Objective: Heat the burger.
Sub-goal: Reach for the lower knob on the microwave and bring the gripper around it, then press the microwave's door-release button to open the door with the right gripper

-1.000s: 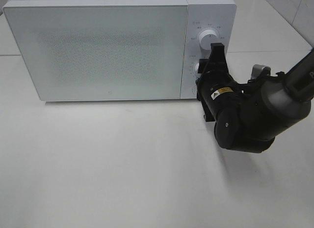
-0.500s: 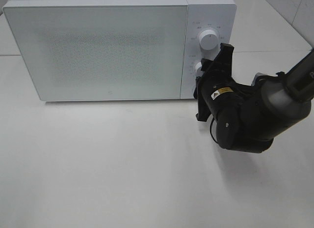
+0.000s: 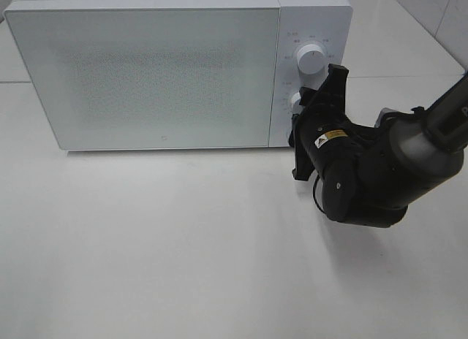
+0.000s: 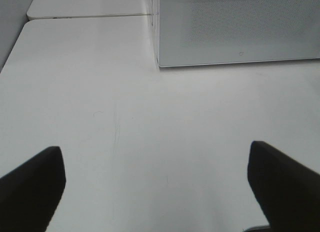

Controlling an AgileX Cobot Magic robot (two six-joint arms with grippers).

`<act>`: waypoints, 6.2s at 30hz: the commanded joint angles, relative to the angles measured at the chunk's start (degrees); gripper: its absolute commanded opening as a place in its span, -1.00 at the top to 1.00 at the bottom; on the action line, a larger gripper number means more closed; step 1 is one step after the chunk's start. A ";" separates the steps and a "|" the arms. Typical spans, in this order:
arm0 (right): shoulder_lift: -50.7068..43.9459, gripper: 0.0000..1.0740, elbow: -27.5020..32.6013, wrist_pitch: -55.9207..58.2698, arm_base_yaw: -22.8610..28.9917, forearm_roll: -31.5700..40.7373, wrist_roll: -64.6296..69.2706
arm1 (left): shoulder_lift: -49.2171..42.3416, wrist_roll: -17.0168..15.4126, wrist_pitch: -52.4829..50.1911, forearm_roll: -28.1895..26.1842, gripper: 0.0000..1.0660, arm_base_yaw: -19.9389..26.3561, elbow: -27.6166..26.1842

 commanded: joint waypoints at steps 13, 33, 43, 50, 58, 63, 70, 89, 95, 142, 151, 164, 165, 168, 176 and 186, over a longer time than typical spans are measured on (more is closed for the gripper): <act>-0.63 0.09 -0.92 -5.16 0.29 -1.66 -5.33 | -1.15 -0.34 -0.40 -0.46 -0.70 0.17 0.17; -8.48 -0.34 8.48 4.18 0.46 -7.62 -15.76 | -1.15 -0.34 -0.40 -0.46 -0.70 0.17 0.17; -17.93 -0.34 10.31 27.50 0.34 -9.28 -43.26 | -1.15 -0.34 -0.40 -0.46 -0.70 0.17 0.17; -22.75 -0.34 10.31 43.54 -1.83 -9.63 -65.49 | -1.15 -0.34 -0.40 -0.46 -0.70 0.17 0.17; -27.96 -0.34 10.31 58.38 -6.13 -10.37 -84.05 | -1.15 -0.34 -0.40 -0.46 -0.70 0.17 0.17; -31.34 -0.34 10.31 66.86 -8.31 -14.15 -88.46 | -1.15 -0.34 -0.40 -0.46 -0.70 0.17 0.17; -38.04 -0.34 9.40 81.36 -9.63 -25.55 -88.52 | -1.15 -0.34 -0.40 -0.46 -0.70 0.17 0.17; -59.87 -0.45 7.45 104.74 -9.63 -29.62 -90.07 | -1.15 -0.34 -0.40 -0.46 -0.70 0.17 0.17; -69.67 -0.43 7.45 114.59 -9.63 -32.31 -90.24 | -1.15 -0.34 -0.40 -0.46 -0.70 0.17 0.17; -120.44 -0.42 14.78 127.66 -25.67 -33.69 -89.44 | -1.09 -0.34 -0.40 -0.29 -0.70 0.17 0.17; -118.95 -0.42 13.18 128.63 -25.67 -33.52 -89.44 | -1.09 -0.34 -0.40 -0.29 -0.70 0.17 0.17; -106.05 -0.42 11.75 118.54 -25.61 -33.58 -89.50 | -1.09 -0.34 -0.40 -0.29 -0.70 0.17 0.17; -103.36 -0.42 11.75 116.54 -25.61 -33.58 -89.61 | -1.09 -0.34 -0.40 -0.29 -0.70 0.17 0.17; -101.01 -0.42 11.75 114.65 -25.61 -33.58 -89.61 | -1.09 -0.34 -0.40 -0.29 -0.70 0.17 0.17; -89.90 -0.42 11.75 103.99 -25.61 -33.58 -89.67 | -1.09 -0.34 -0.40 -0.29 -0.70 0.17 0.17; -79.01 -0.42 11.75 93.97 -25.61 -33.58 -89.67 | -1.09 -0.34 -0.40 -0.29 -0.70 0.17 0.17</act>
